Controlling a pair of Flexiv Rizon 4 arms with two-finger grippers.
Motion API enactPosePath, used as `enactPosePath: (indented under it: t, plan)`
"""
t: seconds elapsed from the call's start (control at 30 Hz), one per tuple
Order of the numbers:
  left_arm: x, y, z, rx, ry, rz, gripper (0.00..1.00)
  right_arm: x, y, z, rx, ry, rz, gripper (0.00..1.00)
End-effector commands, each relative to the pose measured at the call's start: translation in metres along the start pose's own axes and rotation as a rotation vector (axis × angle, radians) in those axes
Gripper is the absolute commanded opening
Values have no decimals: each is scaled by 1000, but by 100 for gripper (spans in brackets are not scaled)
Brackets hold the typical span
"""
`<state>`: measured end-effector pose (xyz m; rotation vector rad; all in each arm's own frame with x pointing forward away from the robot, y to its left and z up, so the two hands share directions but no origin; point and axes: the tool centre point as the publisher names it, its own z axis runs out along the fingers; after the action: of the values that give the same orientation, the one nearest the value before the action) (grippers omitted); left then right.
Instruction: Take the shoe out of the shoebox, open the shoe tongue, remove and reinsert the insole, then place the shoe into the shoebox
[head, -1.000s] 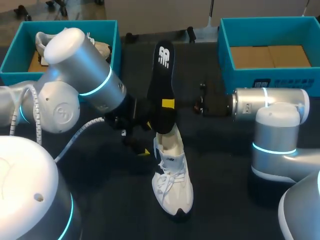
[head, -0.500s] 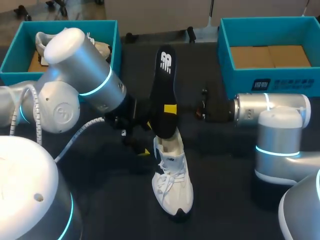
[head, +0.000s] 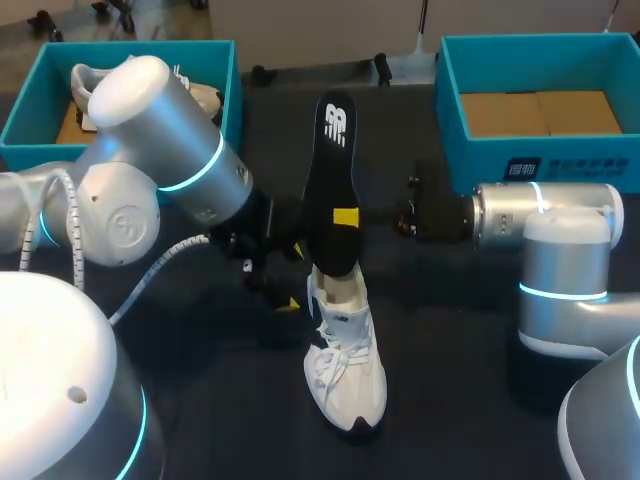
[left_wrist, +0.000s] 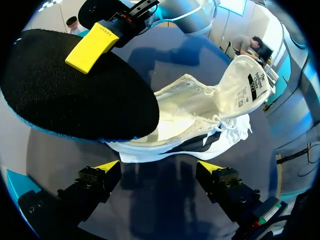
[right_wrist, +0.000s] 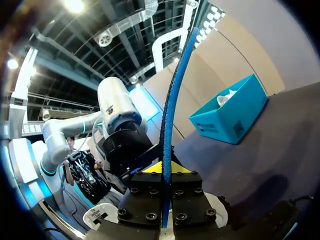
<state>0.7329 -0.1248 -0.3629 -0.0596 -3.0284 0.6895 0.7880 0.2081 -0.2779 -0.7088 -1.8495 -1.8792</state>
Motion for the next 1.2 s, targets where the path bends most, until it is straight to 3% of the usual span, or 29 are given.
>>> enactPosePath:
  t: [0.03,1.2]
  plan:
    - [0,1,0,1,1,1,100,-2,-3,2,4,2,-27,0]
    - [0,1,0,1,1,1,100,3,-19,4,46,6,-113,0]
